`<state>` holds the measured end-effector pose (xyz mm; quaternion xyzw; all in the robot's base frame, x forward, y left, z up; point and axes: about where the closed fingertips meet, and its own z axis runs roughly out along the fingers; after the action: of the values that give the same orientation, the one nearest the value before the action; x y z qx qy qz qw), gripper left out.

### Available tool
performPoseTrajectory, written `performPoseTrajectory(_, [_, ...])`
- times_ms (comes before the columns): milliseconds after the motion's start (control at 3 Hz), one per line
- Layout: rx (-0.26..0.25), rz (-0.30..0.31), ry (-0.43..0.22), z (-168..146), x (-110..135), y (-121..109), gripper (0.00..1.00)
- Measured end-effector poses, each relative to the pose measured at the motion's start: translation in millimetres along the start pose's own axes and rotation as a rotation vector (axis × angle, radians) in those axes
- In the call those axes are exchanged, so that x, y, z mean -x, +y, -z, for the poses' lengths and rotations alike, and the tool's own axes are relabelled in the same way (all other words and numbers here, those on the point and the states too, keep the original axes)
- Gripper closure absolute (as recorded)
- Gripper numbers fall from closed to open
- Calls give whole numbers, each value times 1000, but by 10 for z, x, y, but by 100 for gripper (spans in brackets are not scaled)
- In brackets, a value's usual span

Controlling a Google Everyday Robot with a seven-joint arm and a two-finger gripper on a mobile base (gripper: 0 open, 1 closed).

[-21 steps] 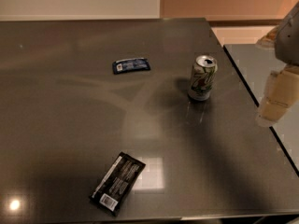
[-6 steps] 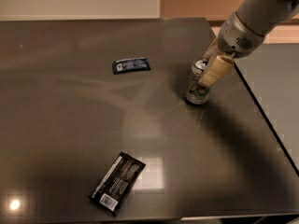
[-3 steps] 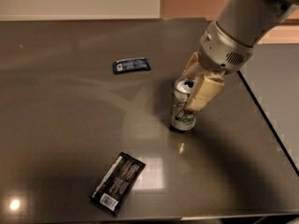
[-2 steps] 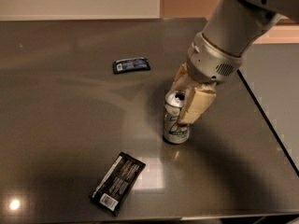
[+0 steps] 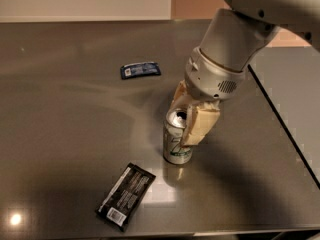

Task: Move 7up can near rxbar chocolate

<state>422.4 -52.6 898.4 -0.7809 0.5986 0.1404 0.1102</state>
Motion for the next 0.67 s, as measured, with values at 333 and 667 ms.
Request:
performPoseTrajectory(333, [0,0,0,0,0,0,100])
performPoseTrajectory(667, [3,30,-8,-6,95,41,100])
